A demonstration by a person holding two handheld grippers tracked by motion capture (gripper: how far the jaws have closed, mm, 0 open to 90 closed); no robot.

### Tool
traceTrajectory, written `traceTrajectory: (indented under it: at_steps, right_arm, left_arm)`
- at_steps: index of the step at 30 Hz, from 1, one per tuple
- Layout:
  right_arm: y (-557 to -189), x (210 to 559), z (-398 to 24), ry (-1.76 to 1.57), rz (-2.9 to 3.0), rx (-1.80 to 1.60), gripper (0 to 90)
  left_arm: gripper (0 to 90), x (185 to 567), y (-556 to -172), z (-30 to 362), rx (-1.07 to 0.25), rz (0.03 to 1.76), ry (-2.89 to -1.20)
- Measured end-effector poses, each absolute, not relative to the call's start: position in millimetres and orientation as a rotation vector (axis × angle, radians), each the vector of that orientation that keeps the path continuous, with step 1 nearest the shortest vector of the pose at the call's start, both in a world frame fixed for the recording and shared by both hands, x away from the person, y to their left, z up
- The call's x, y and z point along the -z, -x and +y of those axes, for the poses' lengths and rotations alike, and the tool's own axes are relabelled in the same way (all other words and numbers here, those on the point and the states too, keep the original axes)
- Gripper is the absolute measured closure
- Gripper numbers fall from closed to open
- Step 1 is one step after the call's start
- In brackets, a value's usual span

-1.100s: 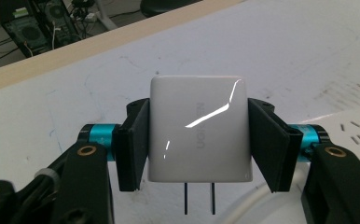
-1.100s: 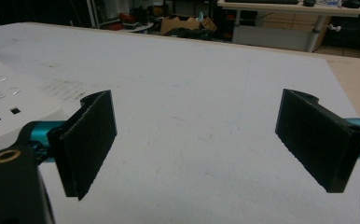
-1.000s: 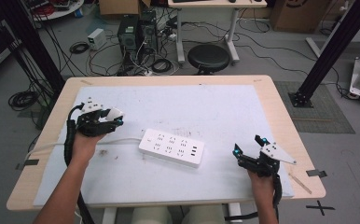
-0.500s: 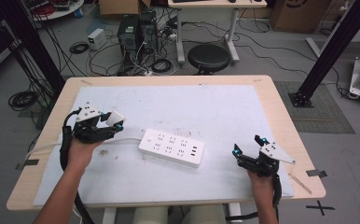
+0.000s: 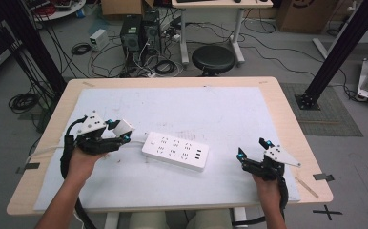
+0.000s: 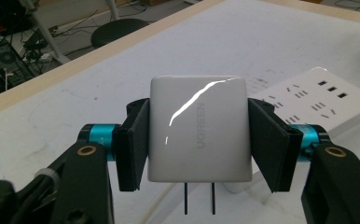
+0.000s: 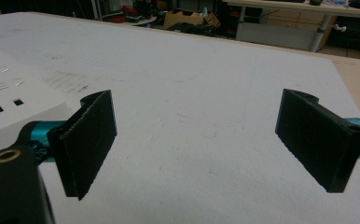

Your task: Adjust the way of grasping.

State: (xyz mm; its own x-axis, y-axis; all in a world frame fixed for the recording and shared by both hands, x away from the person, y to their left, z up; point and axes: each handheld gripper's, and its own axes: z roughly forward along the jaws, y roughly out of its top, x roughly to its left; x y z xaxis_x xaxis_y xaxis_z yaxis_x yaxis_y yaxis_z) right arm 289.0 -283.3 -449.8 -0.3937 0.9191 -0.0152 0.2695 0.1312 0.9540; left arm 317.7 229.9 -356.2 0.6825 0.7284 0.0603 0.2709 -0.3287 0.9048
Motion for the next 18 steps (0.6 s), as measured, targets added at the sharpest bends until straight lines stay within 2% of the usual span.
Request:
traceTrajectory:
  at_steps: [9, 18]
  right_arm:
    - [-291.6, 447.3, -287.4, -1.159, 1.830, -1.302, 12.7]
    - [-280.7, 429.1, -288.4, -1.079, 1.866, -1.309, 12.7]
  left_arm:
    - [42.5, 355.3, -295.7, 220.4, -0.538, 0.673, -1.954]
    - [42.5, 360.8, -283.9, 198.2, -0.490, 0.566, -2.010]
